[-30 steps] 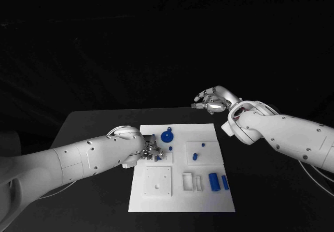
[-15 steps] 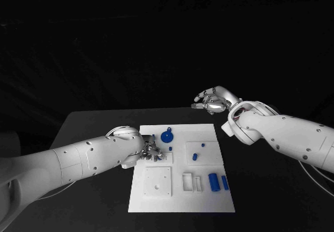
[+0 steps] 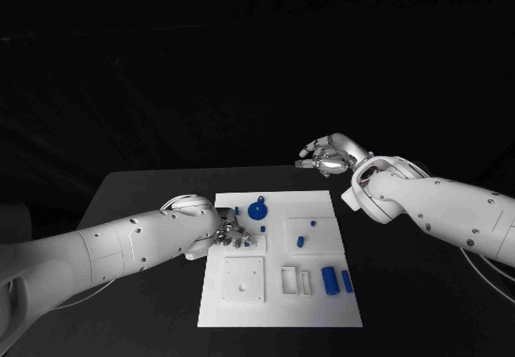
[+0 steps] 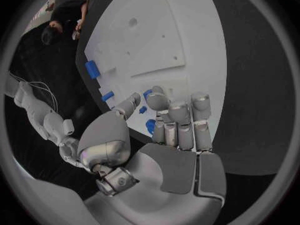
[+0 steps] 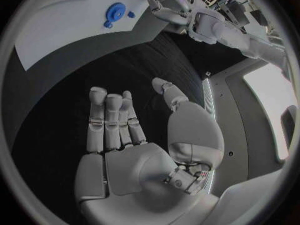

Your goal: Assemble the parts on the task board

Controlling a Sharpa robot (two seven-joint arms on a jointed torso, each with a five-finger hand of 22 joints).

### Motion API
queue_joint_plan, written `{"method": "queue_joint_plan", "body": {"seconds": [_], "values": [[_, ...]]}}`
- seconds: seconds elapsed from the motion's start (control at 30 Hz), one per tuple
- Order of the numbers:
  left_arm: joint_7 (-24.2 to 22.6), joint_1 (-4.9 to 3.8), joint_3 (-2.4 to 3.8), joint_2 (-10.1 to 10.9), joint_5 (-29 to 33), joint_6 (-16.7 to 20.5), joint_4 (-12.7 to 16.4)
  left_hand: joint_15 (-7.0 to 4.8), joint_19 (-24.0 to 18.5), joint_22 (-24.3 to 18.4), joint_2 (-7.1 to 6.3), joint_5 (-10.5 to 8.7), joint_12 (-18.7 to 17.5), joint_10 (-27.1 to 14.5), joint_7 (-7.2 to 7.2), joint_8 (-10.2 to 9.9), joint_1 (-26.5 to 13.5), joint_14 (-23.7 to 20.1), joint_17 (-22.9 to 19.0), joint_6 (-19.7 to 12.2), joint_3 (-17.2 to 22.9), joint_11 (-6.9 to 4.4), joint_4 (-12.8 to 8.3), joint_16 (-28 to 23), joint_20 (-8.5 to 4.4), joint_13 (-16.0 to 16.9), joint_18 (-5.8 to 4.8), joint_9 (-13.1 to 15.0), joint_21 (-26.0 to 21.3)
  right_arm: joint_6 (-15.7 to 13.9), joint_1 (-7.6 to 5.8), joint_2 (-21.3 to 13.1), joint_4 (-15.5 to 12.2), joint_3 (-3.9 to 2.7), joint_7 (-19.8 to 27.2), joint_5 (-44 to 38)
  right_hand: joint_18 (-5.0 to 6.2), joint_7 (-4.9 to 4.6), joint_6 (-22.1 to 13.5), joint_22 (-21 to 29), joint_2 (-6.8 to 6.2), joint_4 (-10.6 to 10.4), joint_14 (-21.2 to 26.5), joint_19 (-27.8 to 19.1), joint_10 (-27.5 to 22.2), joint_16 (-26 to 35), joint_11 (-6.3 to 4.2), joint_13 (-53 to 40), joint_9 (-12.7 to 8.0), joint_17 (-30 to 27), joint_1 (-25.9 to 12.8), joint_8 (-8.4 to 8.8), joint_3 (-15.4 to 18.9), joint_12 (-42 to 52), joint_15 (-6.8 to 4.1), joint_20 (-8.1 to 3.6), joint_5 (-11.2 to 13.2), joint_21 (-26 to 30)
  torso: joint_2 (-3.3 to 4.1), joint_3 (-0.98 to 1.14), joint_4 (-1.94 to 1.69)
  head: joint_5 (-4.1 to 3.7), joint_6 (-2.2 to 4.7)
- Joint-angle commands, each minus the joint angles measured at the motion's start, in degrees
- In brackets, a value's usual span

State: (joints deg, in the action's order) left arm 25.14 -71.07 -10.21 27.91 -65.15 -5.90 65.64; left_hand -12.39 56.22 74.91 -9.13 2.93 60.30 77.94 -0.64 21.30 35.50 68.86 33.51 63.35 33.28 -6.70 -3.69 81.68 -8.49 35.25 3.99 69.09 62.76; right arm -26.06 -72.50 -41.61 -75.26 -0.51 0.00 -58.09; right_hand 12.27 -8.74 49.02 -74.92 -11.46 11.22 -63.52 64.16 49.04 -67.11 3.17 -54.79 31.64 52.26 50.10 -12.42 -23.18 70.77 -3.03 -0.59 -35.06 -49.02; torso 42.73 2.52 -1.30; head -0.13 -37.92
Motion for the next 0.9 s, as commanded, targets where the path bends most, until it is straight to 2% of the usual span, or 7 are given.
{"method": "queue_joint_plan", "body": {"seconds": [0.03,0.2,0.4,0.47,0.53,0.63,0.9], "values": [[-0.32,0.03,0.13,0.32,0.51,1.7,0.57,-0.29,-0.52,0.57,-0.13,-0.14,-0.19,-0.31,0.12,-0.32,-0.54,-0.05,0.07,0.13,-0.36,-0.14,0.05,0.1,-7.22,0.06,0.67,0.1,-0.25,0.53,0.07,-0.07,-0.06,-0.02,0.35,-0.15,2.73,-0.69,-0.1,-0.83,0.03,-0.3,0.3,0.12,-0.31,-0.3,-0.1,0.07,-0.07,-0.06,-0.22,-0.13,0.05,0.18,-0.08,-0.19,-0.21,0.29,-0.02,0.01,0.02,0.02,0.07],[-0.54,0.0,0.56,1.55,3.65,2.41,2.12,-0.37,-0.51,0.53,-0.53,-0.14,-0.21,-0.32,0.09,-0.5,-0.26,-0.07,0.07,0.01,-0.55,-0.18,-0.04,0.06,-7.29,0.09,0.81,0.17,-0.28,0.36,0.12,-0.19,-0.07,-0.02,0.4,-0.15,2.73,-0.69,-0.1,-0.83,0.03,-0.33,0.3,0.12,-0.32,-0.31,-0.1,0.08,-0.08,-0.06,-0.24,-0.13,0.06,0.19,-0.08,-0.19,-0.22,0.3,-0.04,0.02,0.0,-0.05,0.15],[-0.67,-0.34,2.88,3.21,8.9,2.46,4.1,0.59,-1.39,0.34,-0.71,-0.11,-1.15,-1.95,1.26,-3.45,1.3,-1.41,-0.54,-3.42,-0.71,0.91,-0.33,-1.24,-7.02,-0.15,0.77,-1.0,-0.83,0.02,0.12,-0.41,0.11,-0.02,0.53,-0.01,2.73,-0.7,-0.17,-0.83,-0.02,-0.4,0.32,0.12,-0.34,-0.31,-0.09,0.12,-0.1,-0.08,-0.32,-0.1,0.1,0.21,-0.08,-0.18,-0.26,0.32,-0.05,0.03,-0.02,-0.25,0.62],[-0.88,-0.81,3.37,3.7,10.43,1.92,4.31,1.01,-1.87,0.29,-0.14,-0.11,-1.59,-2.57,1.72,-4.52,1.83,-1.85,-0.85,-4.32,-0.85,1.37,-0.55,-1.79,-6.86,-0.3,0.64,-1.7,-1.1,-0.01,0.12,-0.41,0.25,-0.02,0.53,0.04,2.73,-0.71,-0.2,-0.84,-0.04,-0.41,0.32,0.12,-0.34,-0.31,-0.09,0.13,-0.11,-0.09,-0.33,-0.09,0.11,0.21,-0.07,-0.18,-0.27,0.33,-0.06,0.0,-0.02,-0.27,0.73],[-1.24,-1.42,3.91,4.09,11.18,1.47,3.89,1.29,-1.99,0.31,2.72,0.03,-1.78,-2.69,2.03,-5.38,3.54,-1.86,-1.08,-5.01,-0.28,1.67,-1.4,-2.05,-6.85,-0.39,0.64,-2.35,-1.12,-0.1,0.12,-0.38,0.32,-0.02,0.57,0.06,2.73,-0.71,-0.21,-0.84,-0.04,-0.42,0.32,0.12,-0.34,-0.31,-0.08,0.14,-0.11,-0.09,-0.34,-0.08,0.11,0.21,-0.07,-0.18,-0.27,0.33,-0.07,0.02,-0.03,-0.29,0.9],[-2.02,-2.5,4.02,4.49,11.38,2.38,2.56,2.03,-2.71,0.35,5.09,1.4,-2.69,-3.63,2.77,-6.86,5.53,-2.46,-1.84,-5.82,-0.89,2.36,-3.58,-3.08,-6.45,-0.81,0.18,-3.77,-1.41,-0.08,0.12,-0.31,0.49,-0.02,0.57,0.12,2.73,-0.71,-0.23,-0.84,-0.05,-0.43,0.33,0.12,-0.35,-0.31,-0.08,0.15,-0.12,-0.1,-0.34,-0.07,0.11,0.22,-0.07,-0.18,-0.29,0.34,-0.04,0.03,-0.02,-0.34,1.17],[-3.41,-3.45,4.04,2.9,6.23,4.21,-2.18,2.61,-3.24,0.05,5.59,2.04,-3.77,-4.2,3.34,-8.44,6.51,-2.75,-2.94,-6.26,-1.68,2.93,-4.71,-4.13,-6.17,-1.41,-0.14,-5.85,-2.18,-0.03,0.12,-0.12,1.05,-0.02,0.53,0.15,2.73,-0.72,-0.27,-0.84,-0.03,-0.45,0.33,0.12,-0.37,-0.31,-0.08,0.17,-0.13,-0.11,-0.3,-0.06,0.08,0.23,-0.07,-0.19,-0.32,0.35,0.0,-0.04,0.04,-0.48,1.68]]}}
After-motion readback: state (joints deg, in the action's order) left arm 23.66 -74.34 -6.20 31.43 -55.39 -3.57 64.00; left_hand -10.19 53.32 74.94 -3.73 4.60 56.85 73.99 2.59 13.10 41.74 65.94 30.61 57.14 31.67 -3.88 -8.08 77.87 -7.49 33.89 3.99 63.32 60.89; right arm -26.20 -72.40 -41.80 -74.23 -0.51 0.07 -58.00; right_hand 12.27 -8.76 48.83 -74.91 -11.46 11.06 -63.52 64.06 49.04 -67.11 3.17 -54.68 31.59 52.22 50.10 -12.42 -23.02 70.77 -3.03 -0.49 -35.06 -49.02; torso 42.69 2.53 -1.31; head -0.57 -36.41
